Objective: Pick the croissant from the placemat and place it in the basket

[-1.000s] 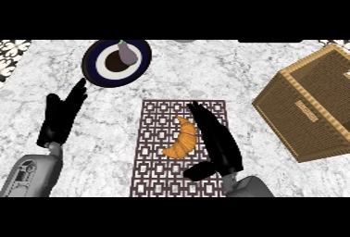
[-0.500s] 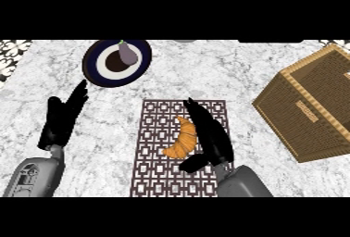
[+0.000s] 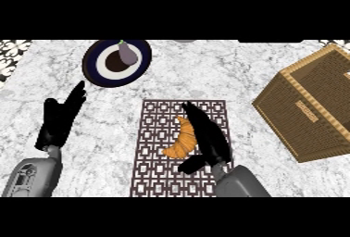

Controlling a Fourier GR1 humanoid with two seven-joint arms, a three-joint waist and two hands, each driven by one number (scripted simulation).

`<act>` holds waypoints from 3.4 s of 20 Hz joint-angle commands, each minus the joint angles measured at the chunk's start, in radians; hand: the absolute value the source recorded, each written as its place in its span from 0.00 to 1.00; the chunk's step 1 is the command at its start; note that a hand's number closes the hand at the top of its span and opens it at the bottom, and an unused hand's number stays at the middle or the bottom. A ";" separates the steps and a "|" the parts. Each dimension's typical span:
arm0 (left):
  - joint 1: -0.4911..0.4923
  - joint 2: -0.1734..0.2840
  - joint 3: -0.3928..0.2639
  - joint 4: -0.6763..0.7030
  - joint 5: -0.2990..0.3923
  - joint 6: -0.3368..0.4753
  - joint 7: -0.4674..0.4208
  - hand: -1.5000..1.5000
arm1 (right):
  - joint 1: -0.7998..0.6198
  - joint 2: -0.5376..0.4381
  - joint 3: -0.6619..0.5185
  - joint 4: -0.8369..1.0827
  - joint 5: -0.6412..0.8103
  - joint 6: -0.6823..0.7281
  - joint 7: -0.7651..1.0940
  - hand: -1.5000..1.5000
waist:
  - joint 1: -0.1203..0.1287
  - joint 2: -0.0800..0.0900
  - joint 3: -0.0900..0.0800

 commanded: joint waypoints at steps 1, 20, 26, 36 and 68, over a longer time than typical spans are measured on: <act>0.035 -0.008 0.000 -0.045 -0.017 -0.011 0.009 0.50 | -0.047 0.002 0.062 0.008 -0.034 -0.054 0.090 0.00 | 0.002 0.000 0.000; -0.020 -0.057 -0.006 -0.002 -0.063 0.020 0.018 0.50 | -0.074 -0.074 0.177 0.115 0.253 -0.031 0.016 1.00 | -0.007 -0.002 -0.001; 0.049 -0.017 0.031 -0.038 -0.025 -0.017 0.002 0.50 | -0.008 -0.209 0.381 -0.022 0.398 0.198 0.100 1.00 | -0.007 -0.013 -0.002; 0.049 -0.031 0.014 -0.067 -0.042 -0.007 0.032 0.50 | 0.189 -0.218 0.288 -0.726 0.204 0.338 0.239 1.00 | -0.021 -0.010 0.000; 0.016 -0.043 0.017 -0.048 -0.046 -0.007 0.023 0.50 | -0.553 -0.381 -0.508 -0.775 -0.131 0.909 0.684 1.00 | -0.014 -0.005 -0.001</act>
